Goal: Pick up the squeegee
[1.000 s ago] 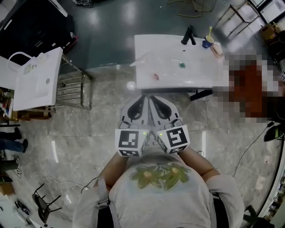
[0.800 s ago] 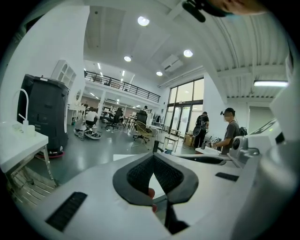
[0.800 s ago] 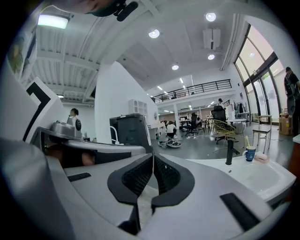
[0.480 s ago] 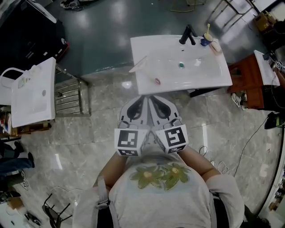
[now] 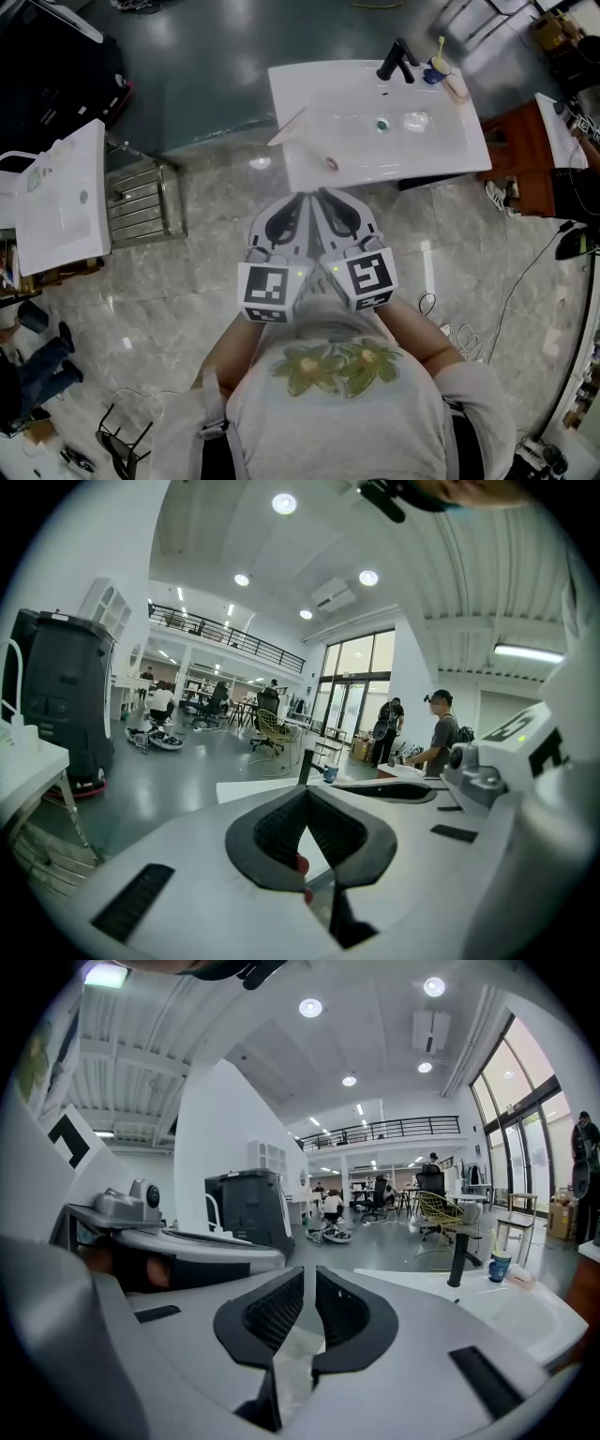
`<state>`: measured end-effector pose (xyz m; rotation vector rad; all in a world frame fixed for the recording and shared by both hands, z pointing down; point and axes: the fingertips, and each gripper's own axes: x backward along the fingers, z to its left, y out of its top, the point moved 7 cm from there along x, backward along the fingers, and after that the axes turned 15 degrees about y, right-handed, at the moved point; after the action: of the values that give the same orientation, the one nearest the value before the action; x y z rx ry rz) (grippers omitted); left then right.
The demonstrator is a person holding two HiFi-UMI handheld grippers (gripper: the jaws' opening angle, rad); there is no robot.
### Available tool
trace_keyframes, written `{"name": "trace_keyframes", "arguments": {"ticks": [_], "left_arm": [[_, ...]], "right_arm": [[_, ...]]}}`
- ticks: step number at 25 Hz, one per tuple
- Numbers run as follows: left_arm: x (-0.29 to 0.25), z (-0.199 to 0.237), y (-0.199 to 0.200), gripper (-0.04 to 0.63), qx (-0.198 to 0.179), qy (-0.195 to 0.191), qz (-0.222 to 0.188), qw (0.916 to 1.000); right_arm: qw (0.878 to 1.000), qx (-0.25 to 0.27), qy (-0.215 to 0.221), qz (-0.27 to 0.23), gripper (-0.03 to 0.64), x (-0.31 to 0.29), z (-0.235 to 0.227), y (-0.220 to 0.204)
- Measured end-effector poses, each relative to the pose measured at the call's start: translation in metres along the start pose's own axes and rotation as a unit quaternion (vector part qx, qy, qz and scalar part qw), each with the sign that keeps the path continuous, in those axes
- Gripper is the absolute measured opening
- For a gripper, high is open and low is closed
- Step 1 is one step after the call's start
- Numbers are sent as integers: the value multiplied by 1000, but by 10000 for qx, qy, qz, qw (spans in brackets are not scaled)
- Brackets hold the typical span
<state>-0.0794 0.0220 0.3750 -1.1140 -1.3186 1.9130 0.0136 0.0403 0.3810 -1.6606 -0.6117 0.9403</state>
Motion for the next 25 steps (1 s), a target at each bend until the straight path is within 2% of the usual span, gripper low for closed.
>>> {"name": "trace_keyframes", "arguments": {"ticks": [8,18,25], "left_arm": [[-20,3,-6,8,14,122,174,9998],[-43,11,1,8,-17,401,213,9990],[-58,9,2,8,-11,585,252,9980]], "right_arm": [[9996,23,144,241,25,-16,-20,-7],[9953,94,247,936,26,-36,-62,-25],[9907,123,556,1235,26,-45,-78,-37]]}}
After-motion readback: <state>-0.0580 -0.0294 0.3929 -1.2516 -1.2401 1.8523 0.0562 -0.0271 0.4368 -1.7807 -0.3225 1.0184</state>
